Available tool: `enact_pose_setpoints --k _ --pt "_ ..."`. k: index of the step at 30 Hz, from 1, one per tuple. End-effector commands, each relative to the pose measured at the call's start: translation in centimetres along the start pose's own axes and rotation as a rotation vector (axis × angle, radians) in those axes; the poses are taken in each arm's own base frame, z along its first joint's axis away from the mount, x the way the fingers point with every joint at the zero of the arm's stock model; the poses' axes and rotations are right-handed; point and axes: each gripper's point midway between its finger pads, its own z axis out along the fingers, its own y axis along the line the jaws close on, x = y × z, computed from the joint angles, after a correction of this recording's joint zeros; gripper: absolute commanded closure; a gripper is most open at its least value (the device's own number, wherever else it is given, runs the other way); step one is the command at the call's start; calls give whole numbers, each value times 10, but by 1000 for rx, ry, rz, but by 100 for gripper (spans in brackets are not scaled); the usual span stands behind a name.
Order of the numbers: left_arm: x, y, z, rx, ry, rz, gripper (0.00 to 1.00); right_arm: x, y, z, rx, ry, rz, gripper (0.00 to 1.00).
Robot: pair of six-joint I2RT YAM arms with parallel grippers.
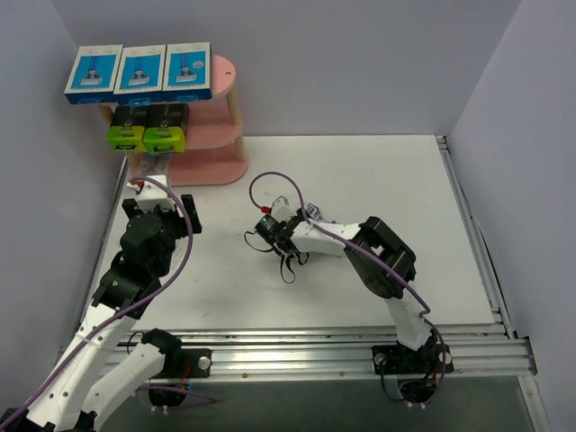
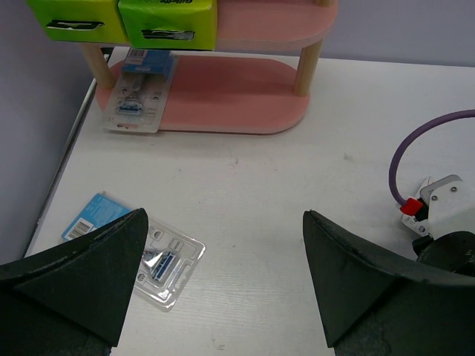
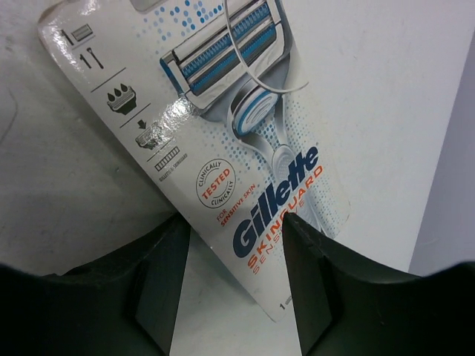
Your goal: Place and organize the shaving razors onto the shelf
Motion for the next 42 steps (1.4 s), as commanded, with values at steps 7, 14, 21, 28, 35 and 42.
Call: enact_pose_setpoints --k 7,14,21,28,35,42 --pt "-16 -3 0 24 -53 -39 6 5 -11 17 181 1 -130 63" --pt "-15 -3 0 26 -51 -40 6 -4 -19 12 239 -35 -148 100" --pt "-16 -1 -1 18 -54 -43 6 -44 -32 -26 137 -106 -13 100" --pt "-23 9 -7 -20 -91 -61 6 -101 -33 -99 -254 -227 239 100" --pt "-30 21 -16 -59 -138 -85 6 -118 -22 -155 -683 -305 364 100" --pt "-30 20 -15 -51 -138 -83 6 -104 22 -181 -1097 -278 420 100"
